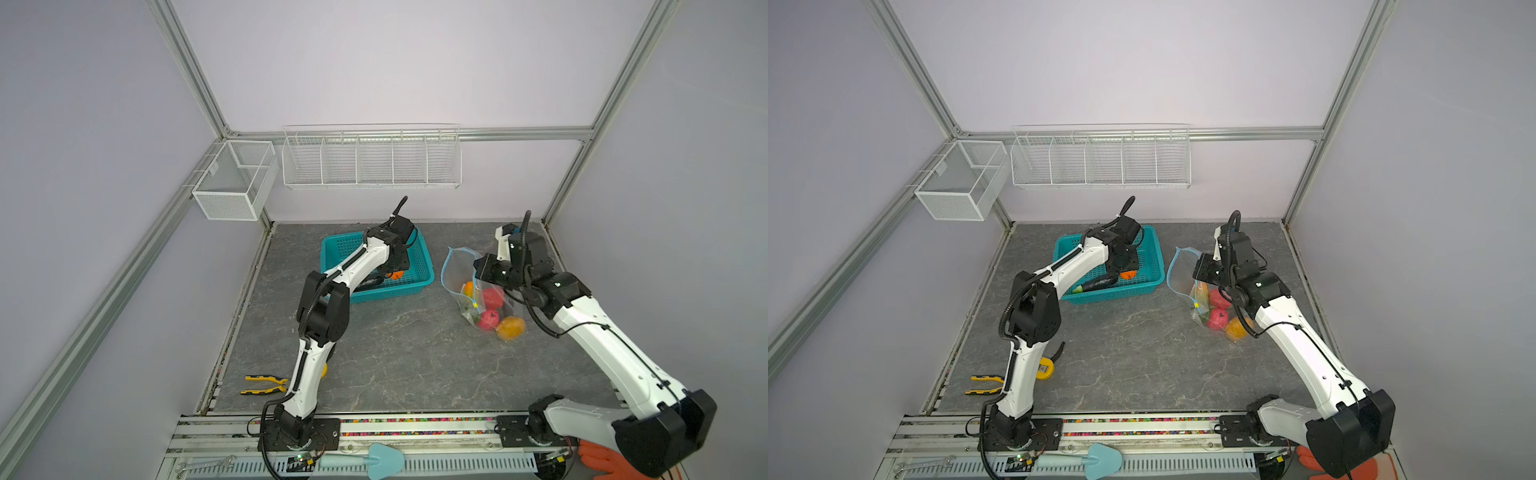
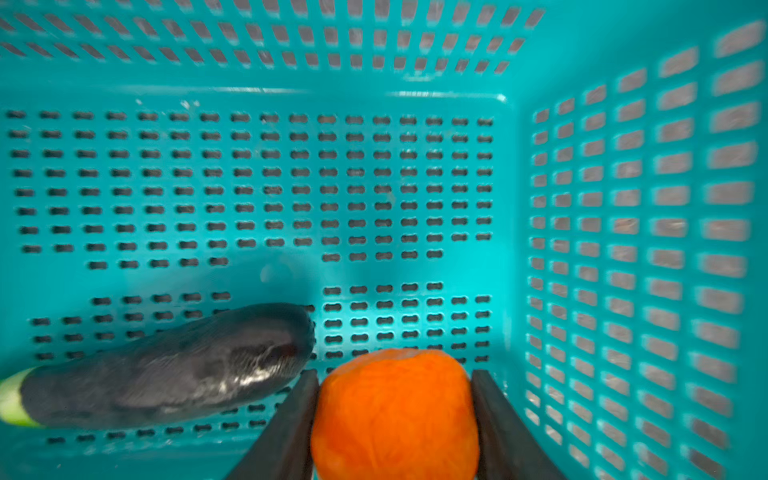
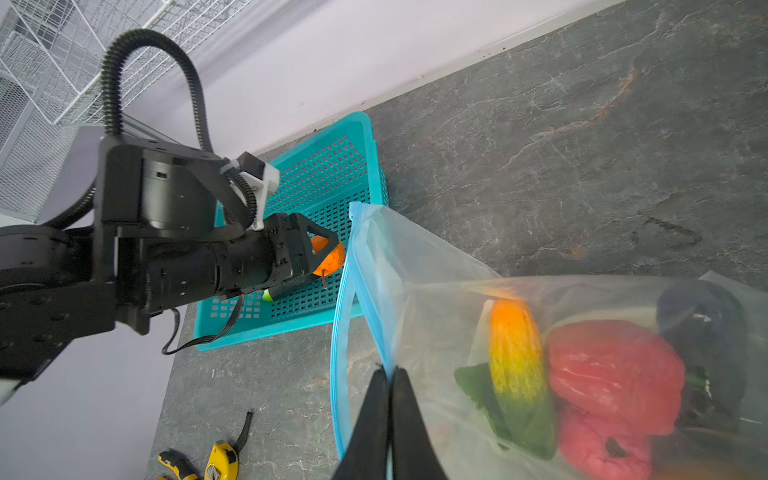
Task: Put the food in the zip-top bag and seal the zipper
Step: 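Close the left gripper on the orange and lift it, then carry the orange over the bag opening held by the right gripper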
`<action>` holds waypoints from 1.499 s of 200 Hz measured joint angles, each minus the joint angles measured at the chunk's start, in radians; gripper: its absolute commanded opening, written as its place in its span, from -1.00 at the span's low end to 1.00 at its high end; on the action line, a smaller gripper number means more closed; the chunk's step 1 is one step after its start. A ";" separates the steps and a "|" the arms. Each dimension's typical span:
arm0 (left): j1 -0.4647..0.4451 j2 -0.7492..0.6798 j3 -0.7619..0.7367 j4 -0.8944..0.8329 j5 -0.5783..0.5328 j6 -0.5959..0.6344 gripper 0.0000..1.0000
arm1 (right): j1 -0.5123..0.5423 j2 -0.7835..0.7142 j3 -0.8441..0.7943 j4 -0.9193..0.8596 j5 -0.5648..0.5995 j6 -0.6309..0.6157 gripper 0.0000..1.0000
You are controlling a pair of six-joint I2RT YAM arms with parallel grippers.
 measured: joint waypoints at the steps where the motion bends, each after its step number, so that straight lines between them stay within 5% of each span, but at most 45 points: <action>1: 0.000 -0.001 0.000 0.000 0.000 0.000 -0.02 | 0.000 0.000 0.000 0.000 0.000 0.000 -0.86; 143: -0.095 -0.375 -0.308 0.194 0.234 -0.125 -0.05 | 0.001 0.000 0.000 0.000 0.003 0.000 -0.86; 227: -0.183 -0.524 -0.430 0.343 0.241 -0.172 -0.09 | 0.001 0.000 0.000 0.000 0.003 0.000 -0.86; 300: -0.249 -0.512 -0.424 0.442 0.226 -0.167 -0.09 | 0.007 0.000 0.000 0.000 0.003 0.000 -0.86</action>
